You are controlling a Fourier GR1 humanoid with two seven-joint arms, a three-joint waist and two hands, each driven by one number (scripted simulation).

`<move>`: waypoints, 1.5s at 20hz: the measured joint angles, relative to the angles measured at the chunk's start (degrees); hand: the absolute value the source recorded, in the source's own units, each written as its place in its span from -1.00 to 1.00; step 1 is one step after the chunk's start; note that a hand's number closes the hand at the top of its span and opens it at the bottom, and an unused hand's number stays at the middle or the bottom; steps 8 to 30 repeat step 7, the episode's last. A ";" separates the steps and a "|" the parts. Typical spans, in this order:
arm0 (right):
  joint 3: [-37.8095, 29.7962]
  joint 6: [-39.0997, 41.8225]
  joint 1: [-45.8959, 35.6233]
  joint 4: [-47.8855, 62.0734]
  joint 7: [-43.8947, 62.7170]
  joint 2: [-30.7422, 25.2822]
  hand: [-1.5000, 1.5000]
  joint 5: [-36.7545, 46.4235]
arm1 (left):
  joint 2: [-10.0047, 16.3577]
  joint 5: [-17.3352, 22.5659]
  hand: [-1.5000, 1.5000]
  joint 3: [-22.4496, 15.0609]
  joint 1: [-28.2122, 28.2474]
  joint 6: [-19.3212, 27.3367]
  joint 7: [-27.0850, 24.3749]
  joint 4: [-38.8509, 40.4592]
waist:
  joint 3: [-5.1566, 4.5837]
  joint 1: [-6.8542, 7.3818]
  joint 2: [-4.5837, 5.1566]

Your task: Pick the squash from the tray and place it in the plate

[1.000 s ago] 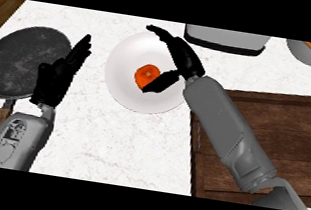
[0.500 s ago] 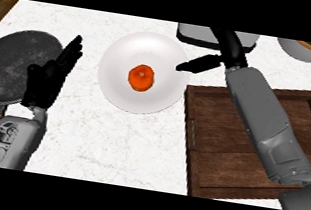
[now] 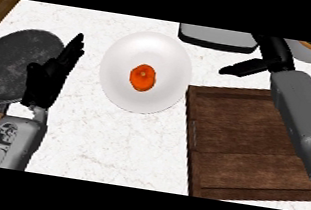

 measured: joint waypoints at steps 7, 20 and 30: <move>-1.42 5.26 0.81 4.23 -4.90 -5.48 -1.00 0.47 | -0.77 -0.40 0.00 -0.70 0.38 0.05 0.22 -1.23 | 0.06 0.94 0.50; -1.42 5.26 0.81 4.23 -4.90 -5.48 -1.00 0.47 | -0.77 -0.40 0.00 -0.70 0.38 0.05 0.22 -1.23 | 0.06 0.94 0.50; -1.42 5.26 0.81 4.23 -4.90 -5.48 -1.00 0.47 | -0.77 -0.40 0.00 -0.70 0.38 0.05 0.22 -1.23 | 0.06 0.94 0.50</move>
